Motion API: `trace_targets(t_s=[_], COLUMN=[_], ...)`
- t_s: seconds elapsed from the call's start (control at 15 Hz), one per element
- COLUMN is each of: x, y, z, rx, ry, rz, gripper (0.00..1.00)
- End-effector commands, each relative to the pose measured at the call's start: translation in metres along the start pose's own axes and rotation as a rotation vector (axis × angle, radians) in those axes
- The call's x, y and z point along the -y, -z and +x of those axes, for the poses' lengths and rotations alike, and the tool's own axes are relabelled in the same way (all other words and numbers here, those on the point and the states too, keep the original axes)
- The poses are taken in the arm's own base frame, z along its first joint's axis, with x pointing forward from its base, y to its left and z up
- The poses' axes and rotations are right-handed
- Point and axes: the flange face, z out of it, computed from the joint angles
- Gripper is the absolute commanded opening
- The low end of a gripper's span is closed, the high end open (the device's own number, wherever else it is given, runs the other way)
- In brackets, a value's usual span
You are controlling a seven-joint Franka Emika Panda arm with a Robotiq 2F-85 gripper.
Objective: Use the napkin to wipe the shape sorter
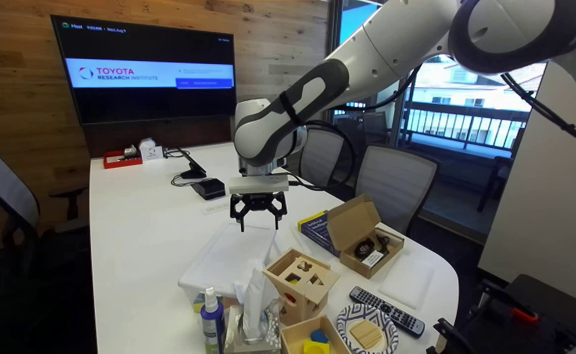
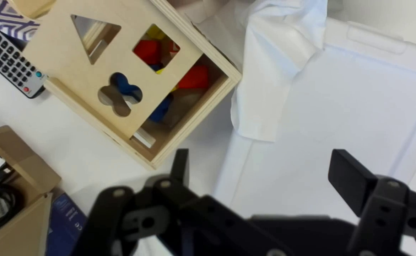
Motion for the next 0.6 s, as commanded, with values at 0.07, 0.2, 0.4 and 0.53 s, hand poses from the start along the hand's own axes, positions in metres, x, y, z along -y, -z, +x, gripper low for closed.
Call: trace_targets(t_s=[0.07, 0.2, 0.4, 0.53], x=[-0.025, -0.032, -0.040, -0.043], y=[0.021, 0.024, 0.027, 0.027], z=[-0.025, -0.031, -0.038, -0.041], rx=[-0.027, -0.029, -0.034, -0.033], ry=[-0.038, -0.053, -0.062, -0.065], rz=[0.005, 0.000, -0.011, -0.012], gripper=[1.00, 1.00, 1.00, 1.00])
